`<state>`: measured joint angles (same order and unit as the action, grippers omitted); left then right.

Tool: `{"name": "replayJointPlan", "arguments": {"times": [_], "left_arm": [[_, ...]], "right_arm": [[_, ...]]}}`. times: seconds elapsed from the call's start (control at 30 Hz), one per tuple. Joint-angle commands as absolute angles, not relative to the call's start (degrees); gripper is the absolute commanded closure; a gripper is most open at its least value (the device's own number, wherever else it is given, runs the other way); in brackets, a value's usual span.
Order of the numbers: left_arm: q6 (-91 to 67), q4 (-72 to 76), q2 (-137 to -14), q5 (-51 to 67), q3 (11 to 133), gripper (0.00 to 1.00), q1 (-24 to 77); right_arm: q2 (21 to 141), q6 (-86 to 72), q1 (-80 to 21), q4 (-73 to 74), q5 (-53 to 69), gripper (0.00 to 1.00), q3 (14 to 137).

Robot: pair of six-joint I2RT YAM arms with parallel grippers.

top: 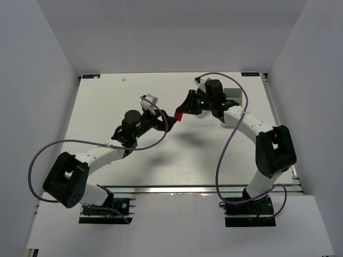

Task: Sort the legos into containers by color

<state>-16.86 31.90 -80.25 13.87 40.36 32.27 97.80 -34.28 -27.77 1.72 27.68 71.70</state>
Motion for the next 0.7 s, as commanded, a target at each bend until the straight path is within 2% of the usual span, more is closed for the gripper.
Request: {"name": "replayJointPlan", "arguments": {"times": [0.0,0.1,0.2,0.67], "left_arm": [[-18.3,32.0,-74.7,5.1,37.9,0.03,32.5],[-20.1,31.3,-71.5,0.9,34.6,0.02,32.4],[-22.2,31.5,-68.4,-1.8,31.1,0.02,32.3],[-24.7,28.1,-56.3,-7.6,22.9,0.02,32.1]], "right_arm": [[93.5,-25.9,-24.0,2.9,18.5,1.00,75.4],[91.8,-21.0,-22.3,2.7,10.5,1.00,74.3],[91.6,-19.9,-20.6,-1.0,7.7,1.00,72.5],[101.2,-27.1,-18.3,-0.5,-5.4,1.00,80.2]]}}
